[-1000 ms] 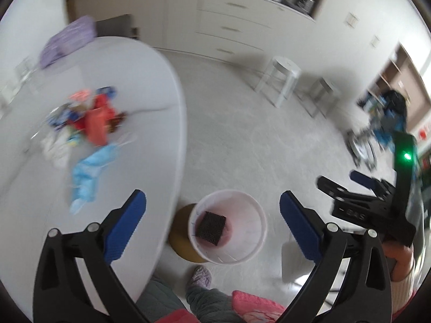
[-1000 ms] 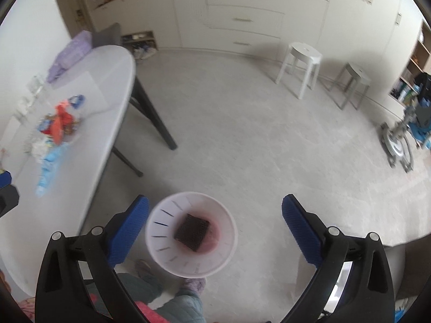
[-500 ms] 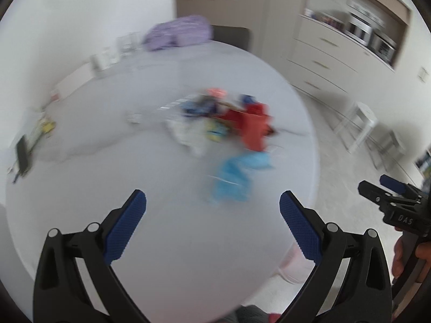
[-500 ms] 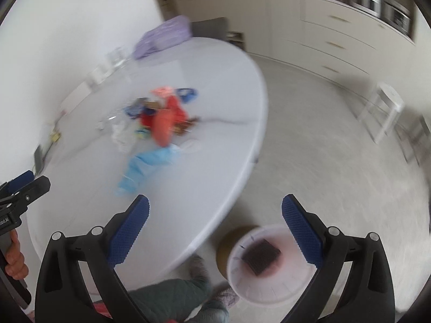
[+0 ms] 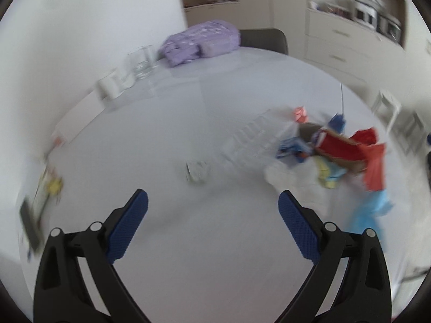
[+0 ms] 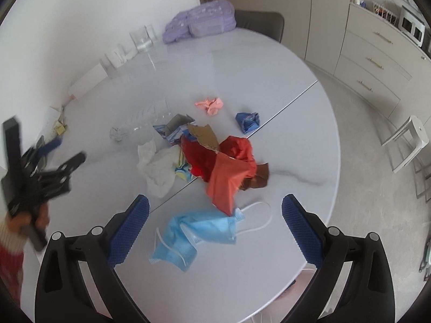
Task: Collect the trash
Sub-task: 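Grasp the crumpled white tissue with the left gripper, then grasp the pink paper with the right gripper, then carry tissue and pink paper over the bin and open both grippers, then grasp the blue wrapper packet with the right gripper, then grasp the white plastic bag with the left gripper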
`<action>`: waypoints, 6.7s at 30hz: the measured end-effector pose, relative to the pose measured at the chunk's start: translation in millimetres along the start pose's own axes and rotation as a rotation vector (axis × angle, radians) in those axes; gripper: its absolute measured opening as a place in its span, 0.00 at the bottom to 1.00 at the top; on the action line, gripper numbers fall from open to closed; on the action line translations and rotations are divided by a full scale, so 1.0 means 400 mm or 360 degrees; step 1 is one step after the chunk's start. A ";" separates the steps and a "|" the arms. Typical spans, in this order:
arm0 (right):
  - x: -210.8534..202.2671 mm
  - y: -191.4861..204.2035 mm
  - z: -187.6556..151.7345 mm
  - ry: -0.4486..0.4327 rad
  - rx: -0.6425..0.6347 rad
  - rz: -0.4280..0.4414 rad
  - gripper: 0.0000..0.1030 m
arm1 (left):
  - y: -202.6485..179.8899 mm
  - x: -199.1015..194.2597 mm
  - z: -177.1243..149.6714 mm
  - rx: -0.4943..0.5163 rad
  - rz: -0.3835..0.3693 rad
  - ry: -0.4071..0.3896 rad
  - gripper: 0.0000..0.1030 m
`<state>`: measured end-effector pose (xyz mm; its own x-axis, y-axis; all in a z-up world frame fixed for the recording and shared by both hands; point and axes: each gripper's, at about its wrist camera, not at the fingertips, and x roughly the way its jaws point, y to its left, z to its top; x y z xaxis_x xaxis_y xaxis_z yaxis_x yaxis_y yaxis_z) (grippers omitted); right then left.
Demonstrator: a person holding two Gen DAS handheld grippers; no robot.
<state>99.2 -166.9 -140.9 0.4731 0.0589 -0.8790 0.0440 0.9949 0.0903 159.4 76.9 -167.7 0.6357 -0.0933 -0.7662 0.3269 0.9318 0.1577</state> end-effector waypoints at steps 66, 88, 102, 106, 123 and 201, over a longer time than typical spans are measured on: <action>0.037 -0.178 0.132 0.0079 0.0215 0.0084 0.15 | -0.269 -0.141 -0.017 -0.0028 -0.0573 0.0084 0.29; -0.081 -0.671 -0.526 0.0437 0.0045 0.0145 0.16 | -1.140 -0.157 -0.232 0.0180 -0.0898 0.0762 0.77; -0.041 -0.671 -0.537 0.0466 -0.0033 0.0151 0.97 | -1.044 -0.311 -0.093 0.0053 -0.0552 0.0424 0.92; -0.046 -0.674 -0.520 0.0445 -0.0024 0.0098 0.97 | -1.024 -0.330 -0.078 0.0084 -0.0518 0.0381 0.92; -0.106 -0.522 -0.329 0.0202 -0.0056 0.0003 0.97 | -0.716 -0.309 -0.024 -0.0095 -0.0316 0.0250 0.92; -0.018 -0.360 0.110 0.0076 0.0345 0.0239 0.17 | -0.221 -0.111 0.007 -0.0397 -0.0403 0.0165 0.14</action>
<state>128.4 -314.2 -127.0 0.4470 0.2133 -0.8687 0.1665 0.9344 0.3151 104.2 -2.6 -145.8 0.4782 -0.3078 -0.8226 0.2762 0.9418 -0.1918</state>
